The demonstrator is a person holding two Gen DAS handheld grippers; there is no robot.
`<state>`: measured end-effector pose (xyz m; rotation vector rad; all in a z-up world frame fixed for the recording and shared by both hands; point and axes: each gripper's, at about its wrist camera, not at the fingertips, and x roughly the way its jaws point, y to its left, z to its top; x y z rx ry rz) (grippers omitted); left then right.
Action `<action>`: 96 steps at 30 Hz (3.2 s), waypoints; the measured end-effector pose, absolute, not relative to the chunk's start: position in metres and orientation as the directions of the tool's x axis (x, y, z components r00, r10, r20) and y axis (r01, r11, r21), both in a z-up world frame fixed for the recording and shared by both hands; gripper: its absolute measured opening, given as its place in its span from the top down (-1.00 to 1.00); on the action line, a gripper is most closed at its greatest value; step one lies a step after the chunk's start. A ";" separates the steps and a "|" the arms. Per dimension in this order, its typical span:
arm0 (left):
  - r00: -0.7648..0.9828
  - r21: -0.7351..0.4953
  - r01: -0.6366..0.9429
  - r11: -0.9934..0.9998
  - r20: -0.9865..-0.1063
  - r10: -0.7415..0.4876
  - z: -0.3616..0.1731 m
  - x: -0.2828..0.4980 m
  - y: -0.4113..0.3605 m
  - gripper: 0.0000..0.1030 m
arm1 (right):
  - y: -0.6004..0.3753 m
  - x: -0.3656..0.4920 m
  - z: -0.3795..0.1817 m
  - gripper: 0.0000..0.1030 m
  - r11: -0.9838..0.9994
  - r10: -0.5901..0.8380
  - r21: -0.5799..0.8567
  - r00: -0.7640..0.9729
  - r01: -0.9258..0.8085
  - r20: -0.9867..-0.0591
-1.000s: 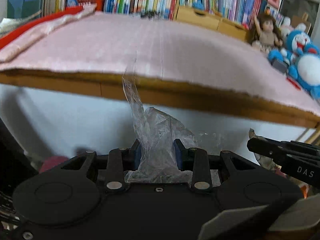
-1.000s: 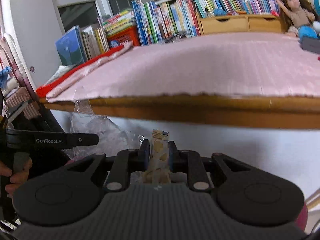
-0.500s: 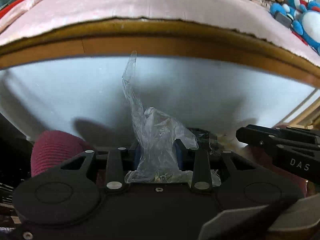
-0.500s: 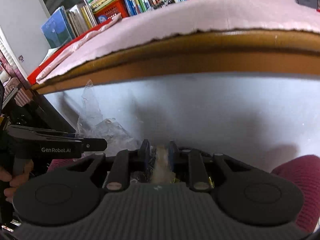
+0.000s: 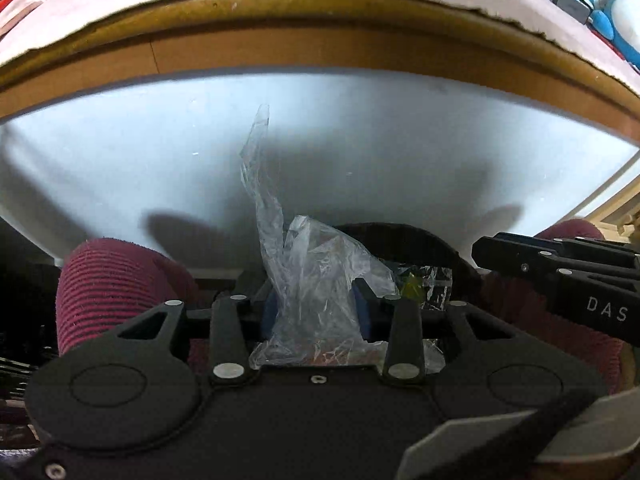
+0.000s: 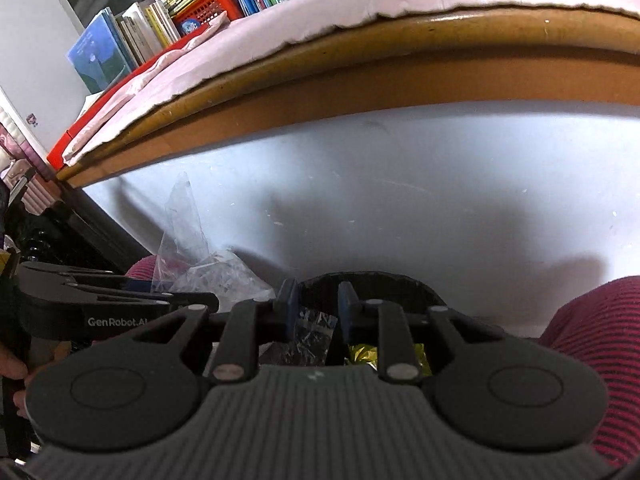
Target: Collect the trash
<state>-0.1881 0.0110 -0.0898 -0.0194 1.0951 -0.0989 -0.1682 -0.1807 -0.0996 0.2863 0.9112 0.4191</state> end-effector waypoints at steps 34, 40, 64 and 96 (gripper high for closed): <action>0.434 -0.053 0.074 0.996 -0.897 -0.080 -0.106 -0.184 -0.001 -0.16 | -0.182 -0.167 -0.105 -0.14 0.879 0.467 0.432 0.541 -0.201 -0.699; 0.444 -0.051 0.083 0.995 -0.892 -0.083 -0.103 -0.185 -0.002 -0.46 | -0.184 -0.167 -0.106 -0.23 0.880 0.462 0.438 0.543 -0.184 -0.701; 0.357 -0.081 0.047 0.996 -0.930 -0.092 -0.118 -0.177 0.001 -0.60 | -0.190 -0.171 -0.112 -0.76 0.913 0.398 0.381 0.530 -0.145 -0.749; 0.261 -0.007 0.023 1.000 -0.965 -0.013 -0.174 -0.167 0.000 -0.70 | -0.179 -0.171 -0.156 -0.99 0.935 0.355 0.319 0.419 -0.156 -0.836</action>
